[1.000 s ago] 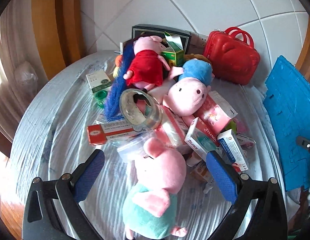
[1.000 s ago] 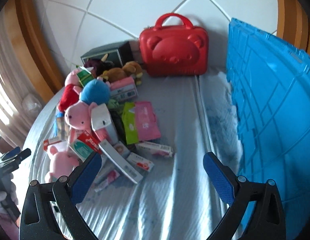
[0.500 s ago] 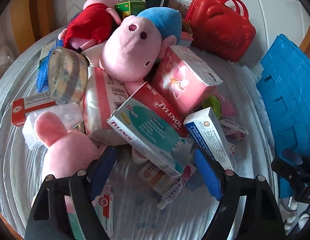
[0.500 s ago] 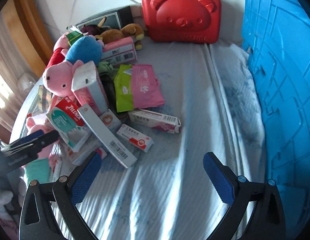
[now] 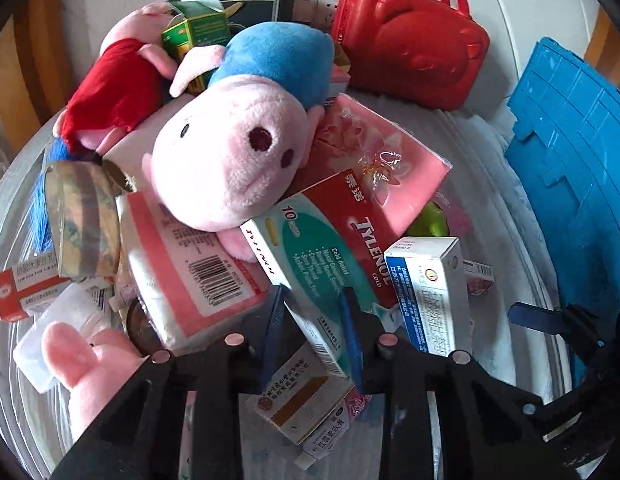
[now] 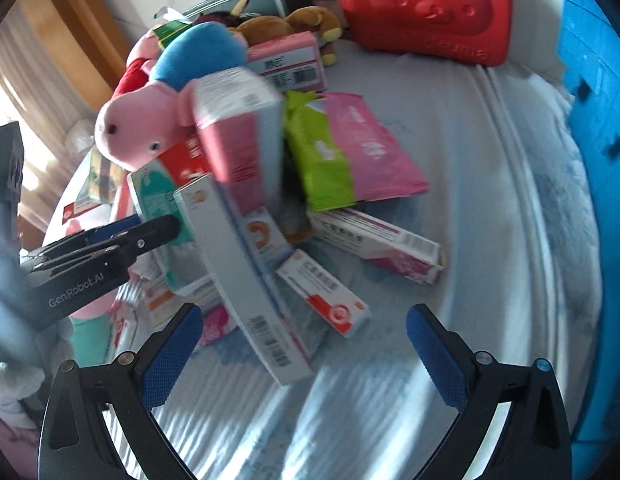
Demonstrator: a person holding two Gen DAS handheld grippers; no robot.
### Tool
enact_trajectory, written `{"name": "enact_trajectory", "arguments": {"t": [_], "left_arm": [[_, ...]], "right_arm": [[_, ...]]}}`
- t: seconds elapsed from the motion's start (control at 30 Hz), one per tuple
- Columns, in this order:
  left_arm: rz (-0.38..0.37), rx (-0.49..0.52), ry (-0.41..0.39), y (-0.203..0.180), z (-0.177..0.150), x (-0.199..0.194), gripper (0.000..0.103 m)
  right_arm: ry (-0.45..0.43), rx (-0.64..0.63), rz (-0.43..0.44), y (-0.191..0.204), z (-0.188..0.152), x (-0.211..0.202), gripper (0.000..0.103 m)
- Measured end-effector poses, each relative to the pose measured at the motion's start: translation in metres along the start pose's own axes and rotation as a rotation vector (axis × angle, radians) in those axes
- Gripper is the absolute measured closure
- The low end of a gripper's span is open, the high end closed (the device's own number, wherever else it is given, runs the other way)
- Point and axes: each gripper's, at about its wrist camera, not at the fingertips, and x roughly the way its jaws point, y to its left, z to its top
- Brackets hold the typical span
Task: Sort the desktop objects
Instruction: 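Grasp the Tylenol box with the left tool while the right grasps a white medicine box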
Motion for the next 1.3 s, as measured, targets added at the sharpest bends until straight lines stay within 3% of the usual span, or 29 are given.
{"name": "enact_trajectory", "arguments": {"t": [0.1, 0.13, 0.17, 0.23, 0.3, 0.37, 0.43, 0.57, 0.67, 0.73, 0.8, 0.83, 0.9, 1.07, 1.13, 1.17, 1.3], "left_arm": [[-0.017, 0.034, 0.001, -0.007, 0.004, 0.003, 0.075], [-0.027, 0.044, -0.002, -0.010, 0.006, 0.003, 0.075], [-0.040, 0.054, -0.002, -0.013, 0.009, 0.004, 0.075], [-0.059, 0.063, -0.007, -0.019, 0.015, 0.008, 0.075], [-0.109, 0.053, 0.002, -0.022, 0.021, 0.014, 0.075], [-0.165, 0.023, 0.026, -0.023, 0.026, 0.024, 0.071], [-0.173, 0.017, 0.027, -0.024, 0.028, 0.026, 0.071], [-0.062, 0.092, 0.012, -0.034, 0.028, 0.019, 0.071], [-0.026, 0.074, 0.058, -0.037, 0.030, 0.020, 0.071], [0.000, 0.073, 0.064, -0.044, 0.030, 0.016, 0.057], [-0.004, 0.066, 0.050, -0.051, 0.030, 0.011, 0.004], [-0.015, 0.060, 0.040, -0.057, 0.031, 0.009, 0.000], [0.013, 0.058, 0.038, -0.065, 0.033, 0.010, 0.000], [0.164, 0.052, 0.092, -0.074, 0.030, 0.045, 0.002], [0.168, 0.041, 0.124, -0.071, 0.025, 0.055, 0.012], [0.150, 0.031, 0.143, -0.067, 0.022, 0.058, 0.025], [0.109, 0.030, 0.126, -0.057, 0.013, 0.044, 0.027]], "right_arm": [[0.013, -0.004, -0.007, 0.004, 0.002, 0.008, 0.001], [0.015, 0.002, -0.016, 0.005, 0.003, 0.009, 0.011], [0.013, 0.012, -0.015, 0.004, 0.005, 0.010, 0.034], [0.007, 0.029, -0.014, 0.001, 0.007, 0.009, 0.060], [0.005, 0.040, -0.007, -0.003, 0.010, 0.010, 0.062], [0.005, 0.057, 0.008, -0.008, 0.012, 0.012, 0.077], [0.004, 0.088, 0.013, -0.015, 0.013, 0.010, 0.079], [-0.049, 0.128, -0.010, -0.027, 0.011, -0.012, 0.081], [-0.077, 0.143, -0.086, -0.038, 0.008, -0.030, 0.081], [-0.084, 0.157, -0.160, -0.046, 0.007, -0.039, 0.081], [-0.085, 0.165, -0.213, -0.055, 0.003, -0.045, 0.081], [-0.080, 0.172, -0.217, -0.061, 0.004, -0.043, 0.081], [-0.065, 0.189, -0.217, -0.072, -0.001, -0.042, 0.081], [-0.042, 0.215, -0.190, -0.090, -0.012, -0.037, 0.081], [-0.037, 0.212, -0.181, -0.091, -0.014, -0.035, 0.081], [-0.036, 0.210, -0.178, -0.091, -0.016, -0.035, 0.081], [-0.036, 0.202, -0.160, -0.088, -0.016, -0.034, 0.081]]}}
